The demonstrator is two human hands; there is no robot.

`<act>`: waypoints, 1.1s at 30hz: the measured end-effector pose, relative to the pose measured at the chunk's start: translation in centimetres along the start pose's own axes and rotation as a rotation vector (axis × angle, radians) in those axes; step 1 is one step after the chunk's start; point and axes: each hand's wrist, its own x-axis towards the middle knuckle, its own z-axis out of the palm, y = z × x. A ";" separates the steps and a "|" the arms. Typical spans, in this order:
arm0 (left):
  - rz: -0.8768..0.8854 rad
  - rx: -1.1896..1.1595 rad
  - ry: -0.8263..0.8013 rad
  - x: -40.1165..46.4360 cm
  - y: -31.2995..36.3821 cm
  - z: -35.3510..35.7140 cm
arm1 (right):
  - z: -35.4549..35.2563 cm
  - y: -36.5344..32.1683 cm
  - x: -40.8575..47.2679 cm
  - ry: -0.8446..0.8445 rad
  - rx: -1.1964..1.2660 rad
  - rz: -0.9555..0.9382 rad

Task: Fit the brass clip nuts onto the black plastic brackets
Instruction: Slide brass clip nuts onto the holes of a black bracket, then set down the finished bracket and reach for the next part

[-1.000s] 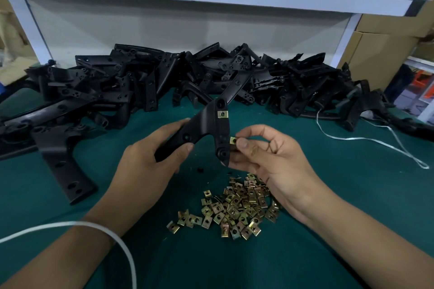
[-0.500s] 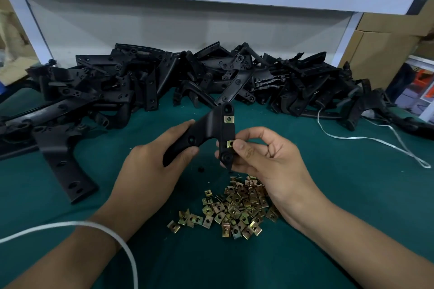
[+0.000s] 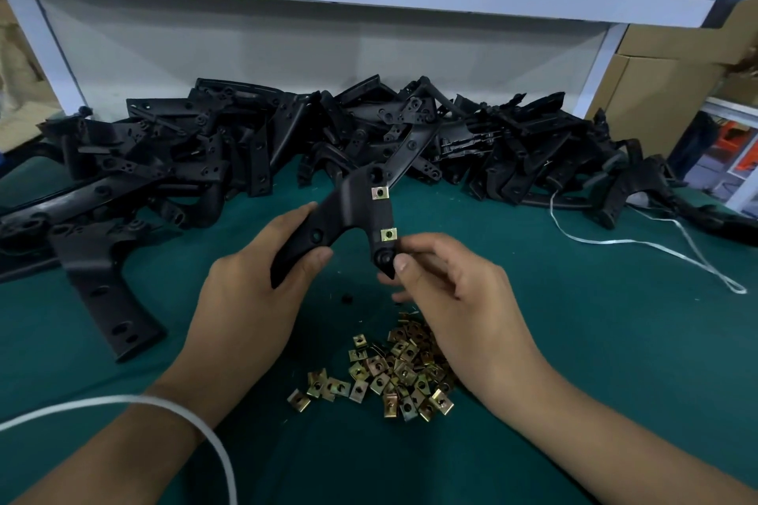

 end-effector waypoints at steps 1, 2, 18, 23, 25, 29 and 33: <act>0.005 0.005 -0.002 0.0 0.0 0.0 | -0.1 -0.2 0.0 0.006 -0.021 -0.015; 0.012 0.013 -0.003 0.0 0.1 0.1 | -0.1 -0.4 0.0 0.011 -0.042 -0.026; 0.058 0.112 -0.016 -0.1 -0.1 0.3 | -0.3 0.1 0.4 0.009 -0.226 -0.208; 0.058 0.051 -0.124 0.2 0.1 0.1 | -1.4 0.7 1.0 -0.091 0.059 -0.081; 0.074 0.051 -0.179 0.1 0.2 -0.1 | -2.1 0.8 1.3 -0.098 0.081 -0.051; 0.085 -0.014 -0.211 -0.1 0.4 -0.5 | -2.9 0.1 1.6 -0.093 0.302 0.023; 0.093 -0.095 -0.187 0.1 0.2 -0.9 | -4.4 -0.3 0.1 -0.011 0.430 0.069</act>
